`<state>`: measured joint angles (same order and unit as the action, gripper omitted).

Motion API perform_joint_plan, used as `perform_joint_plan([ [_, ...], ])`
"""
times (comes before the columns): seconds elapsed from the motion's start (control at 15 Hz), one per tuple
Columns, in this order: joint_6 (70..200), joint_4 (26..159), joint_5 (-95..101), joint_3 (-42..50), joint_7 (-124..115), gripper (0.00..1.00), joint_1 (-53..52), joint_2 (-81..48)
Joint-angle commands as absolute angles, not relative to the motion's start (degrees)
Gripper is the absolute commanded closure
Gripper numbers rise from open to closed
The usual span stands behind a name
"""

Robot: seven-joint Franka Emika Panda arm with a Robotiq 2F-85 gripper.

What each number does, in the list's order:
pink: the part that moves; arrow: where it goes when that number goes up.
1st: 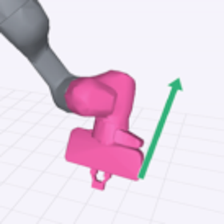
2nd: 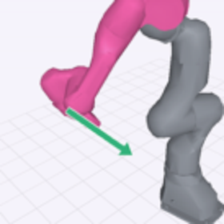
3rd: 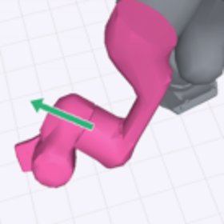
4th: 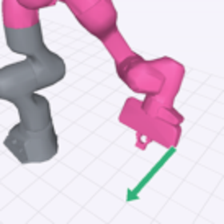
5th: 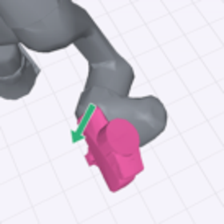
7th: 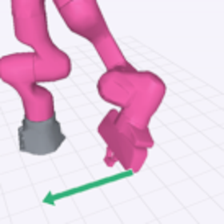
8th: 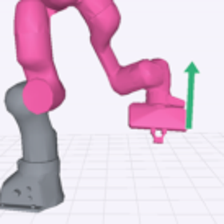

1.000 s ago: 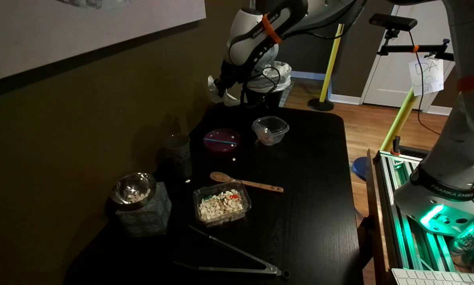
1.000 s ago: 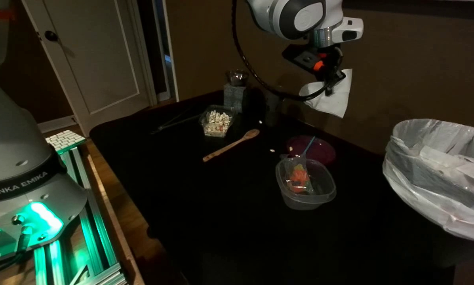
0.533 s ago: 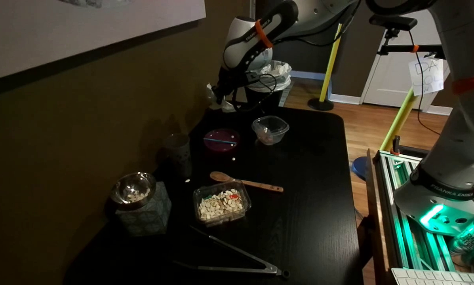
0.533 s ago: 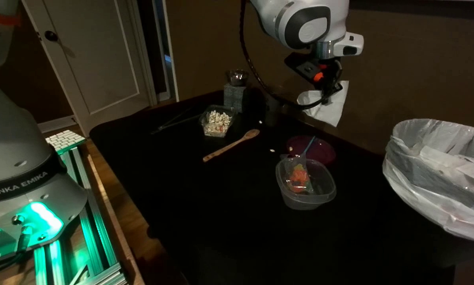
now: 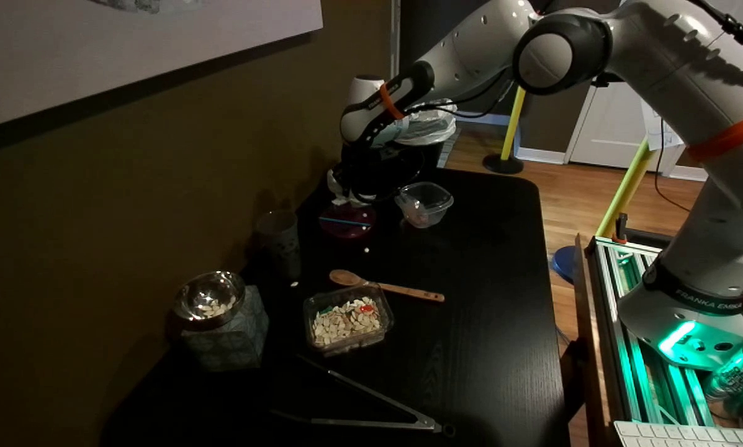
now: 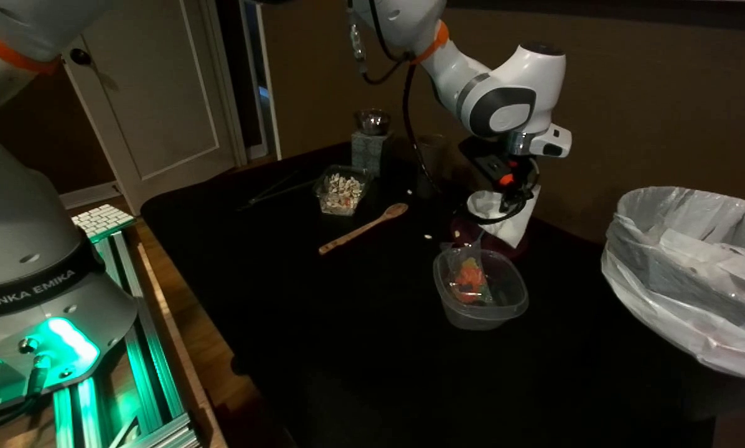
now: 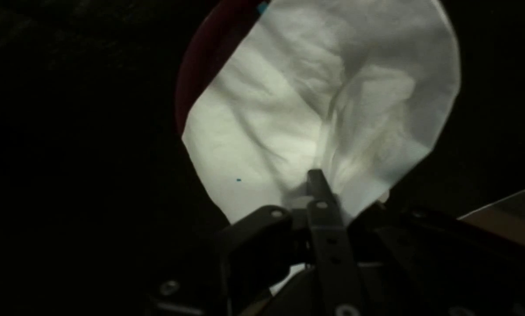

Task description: Put the paper towel on the pink plate

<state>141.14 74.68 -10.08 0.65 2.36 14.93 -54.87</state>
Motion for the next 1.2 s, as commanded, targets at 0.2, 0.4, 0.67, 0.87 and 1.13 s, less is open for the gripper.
perform_joint_plan([
  [0.2,132.09,60.14,-10.06,-0.59,2.99,0.67,15.06,-63.79],
  [0.4,129.03,61.44,-9.82,-0.42,3.59,0.45,15.24,-60.25],
  [0.67,129.64,66.69,-10.04,-1.33,7.83,0.14,15.57,-53.87],
  [0.87,127.82,71.28,-9.45,-1.27,11.08,0.00,15.53,-48.90],
  [1.13,127.10,70.33,-8.26,-0.44,13.27,0.00,14.97,-48.85],
])
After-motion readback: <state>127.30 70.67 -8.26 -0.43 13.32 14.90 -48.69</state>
